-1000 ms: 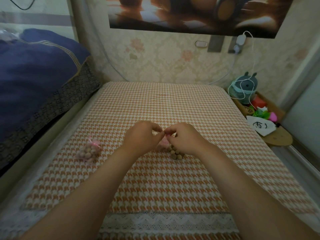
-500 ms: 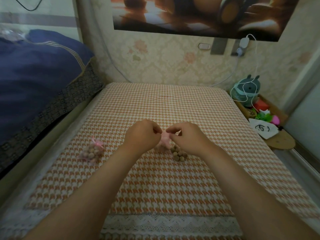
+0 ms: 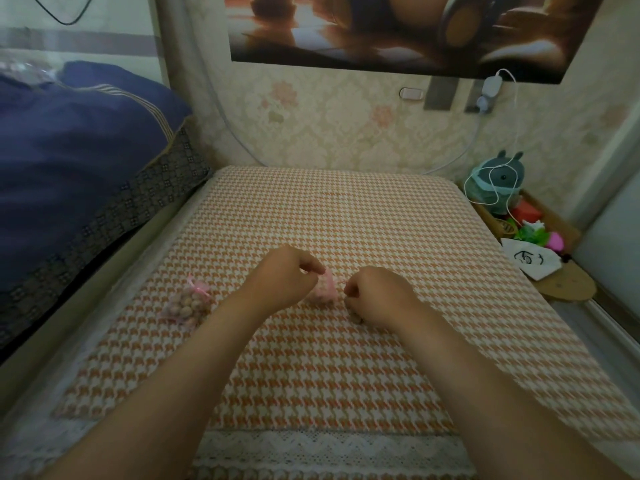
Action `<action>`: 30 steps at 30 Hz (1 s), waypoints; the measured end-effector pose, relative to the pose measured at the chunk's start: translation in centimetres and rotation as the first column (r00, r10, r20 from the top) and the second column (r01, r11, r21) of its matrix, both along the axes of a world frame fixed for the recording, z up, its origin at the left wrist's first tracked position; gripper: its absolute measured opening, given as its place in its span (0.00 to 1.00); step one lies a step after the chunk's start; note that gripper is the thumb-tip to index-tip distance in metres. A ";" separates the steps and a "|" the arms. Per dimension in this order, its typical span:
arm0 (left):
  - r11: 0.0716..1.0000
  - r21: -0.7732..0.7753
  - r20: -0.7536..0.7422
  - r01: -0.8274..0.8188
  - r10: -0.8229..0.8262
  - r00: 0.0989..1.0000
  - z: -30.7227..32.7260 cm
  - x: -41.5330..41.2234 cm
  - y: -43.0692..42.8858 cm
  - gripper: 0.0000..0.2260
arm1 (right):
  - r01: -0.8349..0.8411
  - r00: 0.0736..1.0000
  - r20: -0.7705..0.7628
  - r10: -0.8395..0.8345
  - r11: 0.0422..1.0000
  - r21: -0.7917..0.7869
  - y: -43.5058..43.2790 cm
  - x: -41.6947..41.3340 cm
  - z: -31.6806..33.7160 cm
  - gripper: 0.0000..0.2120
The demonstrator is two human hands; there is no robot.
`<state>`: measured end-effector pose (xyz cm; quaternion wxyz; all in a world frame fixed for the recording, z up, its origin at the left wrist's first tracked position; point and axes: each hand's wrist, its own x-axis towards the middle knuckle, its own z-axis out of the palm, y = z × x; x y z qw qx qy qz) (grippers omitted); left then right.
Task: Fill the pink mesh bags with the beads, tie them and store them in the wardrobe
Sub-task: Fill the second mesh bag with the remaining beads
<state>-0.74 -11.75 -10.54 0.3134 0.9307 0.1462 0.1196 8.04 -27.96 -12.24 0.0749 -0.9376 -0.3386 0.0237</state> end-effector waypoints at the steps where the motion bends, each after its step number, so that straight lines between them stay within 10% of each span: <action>1: 1.000 -0.007 0.002 0.010 -0.010 1.000 -0.1 -0.1 0.1 0.09 | 0.008 1.000 0.003 -0.008 1.000 -0.016 0.2 -0.1 -0.1 0.09; 11: 0.997 -0.072 0.041 0.039 -0.036 0.999 -0.3 -0.3 0.3 0.09 | 0.088 0.993 -0.079 -0.085 0.996 0.033 0.8 -0.3 -0.1 0.08; 20: 0.995 -0.081 0.019 0.050 -0.048 0.999 0.0 0.1 0.0 0.10 | 0.114 0.991 -0.130 -0.043 0.787 0.606 0.1 0.9 3.1 0.04; 30: 0.990 -0.130 0.028 0.052 -0.048 0.998 0.1 -0.1 -0.1 0.11 | -0.104 0.984 -0.075 0.160 0.867 0.487 1.0 -1.0 2.4 0.07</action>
